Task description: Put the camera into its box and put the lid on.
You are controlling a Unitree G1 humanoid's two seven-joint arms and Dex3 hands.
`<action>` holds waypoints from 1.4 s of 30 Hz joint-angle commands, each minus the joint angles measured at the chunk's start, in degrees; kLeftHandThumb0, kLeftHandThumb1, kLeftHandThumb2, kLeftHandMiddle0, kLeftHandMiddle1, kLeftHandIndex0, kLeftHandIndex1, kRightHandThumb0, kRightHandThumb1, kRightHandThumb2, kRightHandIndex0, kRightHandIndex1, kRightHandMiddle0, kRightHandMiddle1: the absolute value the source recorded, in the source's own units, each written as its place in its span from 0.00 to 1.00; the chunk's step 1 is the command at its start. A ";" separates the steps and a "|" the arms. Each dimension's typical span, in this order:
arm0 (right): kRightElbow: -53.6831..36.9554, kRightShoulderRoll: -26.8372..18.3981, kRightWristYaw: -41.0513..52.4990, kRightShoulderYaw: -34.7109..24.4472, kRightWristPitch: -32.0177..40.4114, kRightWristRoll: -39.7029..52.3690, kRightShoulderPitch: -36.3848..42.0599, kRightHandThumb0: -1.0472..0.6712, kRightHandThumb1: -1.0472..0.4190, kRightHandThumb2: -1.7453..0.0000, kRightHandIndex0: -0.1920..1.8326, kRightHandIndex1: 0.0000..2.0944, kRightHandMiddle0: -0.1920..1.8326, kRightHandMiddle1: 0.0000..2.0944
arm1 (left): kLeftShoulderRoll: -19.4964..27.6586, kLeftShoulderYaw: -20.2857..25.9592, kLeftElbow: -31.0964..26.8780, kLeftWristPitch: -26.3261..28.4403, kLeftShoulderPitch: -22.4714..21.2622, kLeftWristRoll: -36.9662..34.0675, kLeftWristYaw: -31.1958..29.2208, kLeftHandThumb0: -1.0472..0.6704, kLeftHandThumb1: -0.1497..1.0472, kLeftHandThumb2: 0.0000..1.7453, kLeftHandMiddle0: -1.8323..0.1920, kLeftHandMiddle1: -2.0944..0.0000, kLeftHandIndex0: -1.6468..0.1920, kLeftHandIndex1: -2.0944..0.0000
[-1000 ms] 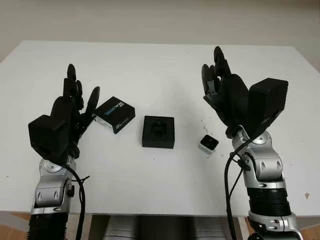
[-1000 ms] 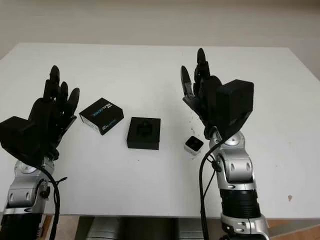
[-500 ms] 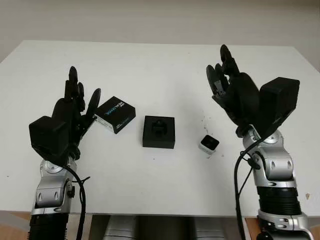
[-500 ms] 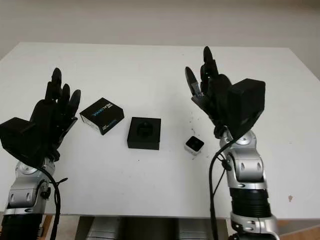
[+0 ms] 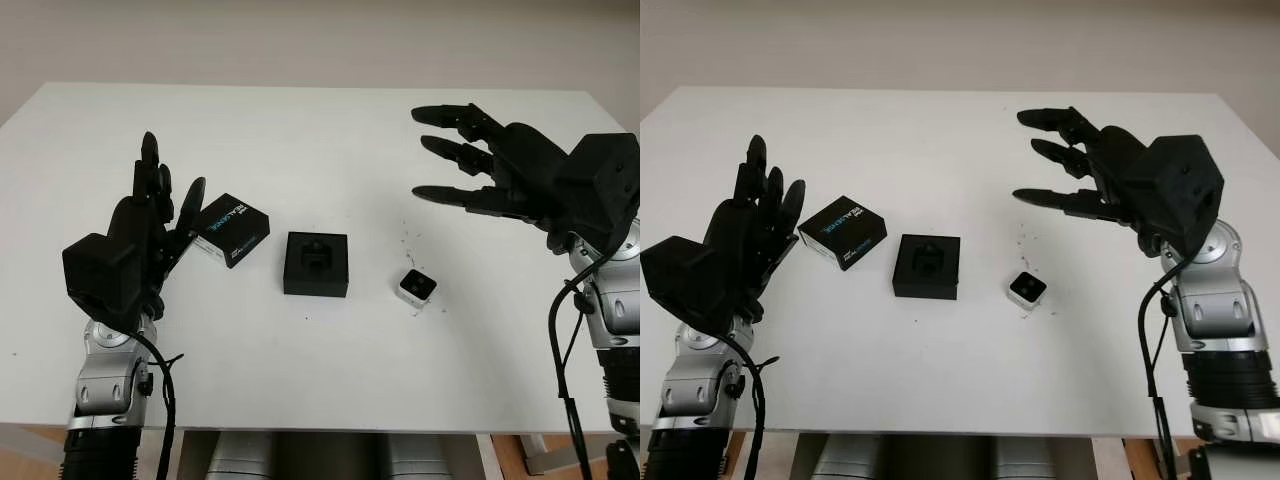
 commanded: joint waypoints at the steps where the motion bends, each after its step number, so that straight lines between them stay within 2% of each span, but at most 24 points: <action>1: 1.22 -2.06 1.55 0.67 -2.60 -0.63 -1.50 0.51 0.12 0.97 0.25 0.09 0.07 0.41 | -0.26 0.18 -0.85 0.05 0.30 -0.54 0.08 0.17 1.00 0.22 0.97 0.97 0.99 0.98; 3: 2.54 -3.74 3.53 1.94 -5.50 -2.07 -2.26 0.48 0.14 0.98 0.27 0.10 0.07 0.43 | -0.18 0.21 -0.76 -0.14 0.29 -0.80 -0.32 0.17 1.00 0.22 0.97 0.98 0.99 0.98; 7: 2.50 -5.87 7.11 3.34 -6.65 -3.19 -2.84 0.47 0.16 0.98 0.25 0.10 0.07 0.42 | -0.03 0.26 -0.60 -0.25 0.28 -1.00 -0.47 0.17 1.00 0.22 0.98 0.98 1.00 0.98; 13: 1.00 -9.73 9.34 6.15 -13.39 -8.47 -2.02 0.43 0.18 0.97 0.24 0.09 0.13 0.29 | 0.28 0.25 -1.01 0.00 0.74 -0.61 -0.37 0.17 1.00 0.23 0.97 0.97 0.99 0.98; 16: -0.17 -11.05 10.68 7.28 -14.23 -10.55 -1.84 0.41 0.18 0.97 0.23 0.07 0.17 0.20 | 0.36 0.35 -0.88 -0.02 0.70 -0.79 -0.56 0.17 1.00 0.23 0.98 0.97 1.00 0.98; 22: -3.02 -12.97 12.80 8.32 -15.40 -12.67 -1.21 0.41 0.17 0.97 0.23 0.05 0.23 0.09 | 0.21 0.55 -0.95 0.66 0.58 -1.74 -0.92 0.17 1.00 0.23 0.98 0.97 0.99 0.98; 30: -4.58 -15.64 15.05 10.29 -17.53 -16.90 -1.49 0.40 0.16 0.97 0.23 0.04 0.24 0.06 | 0.60 0.36 -1.56 0.74 0.86 -0.73 -0.48 0.18 1.00 0.24 0.97 0.97 0.99 0.97; 36: -5.15 -15.36 15.66 9.62 -17.22 -15.54 -0.63 0.42 0.16 0.97 0.24 0.04 0.25 0.05 | 0.37 0.34 -1.89 1.91 0.55 -1.95 -1.29 0.18 1.00 0.22 0.98 0.98 1.00 0.98; 42: -4.98 -15.19 13.05 9.53 -20.41 -16.61 0.93 0.38 0.16 0.97 0.26 0.05 0.27 0.06 | 0.33 0.30 -1.84 1.62 0.28 -1.63 -0.83 0.19 1.00 0.23 0.98 0.97 0.99 0.97</action>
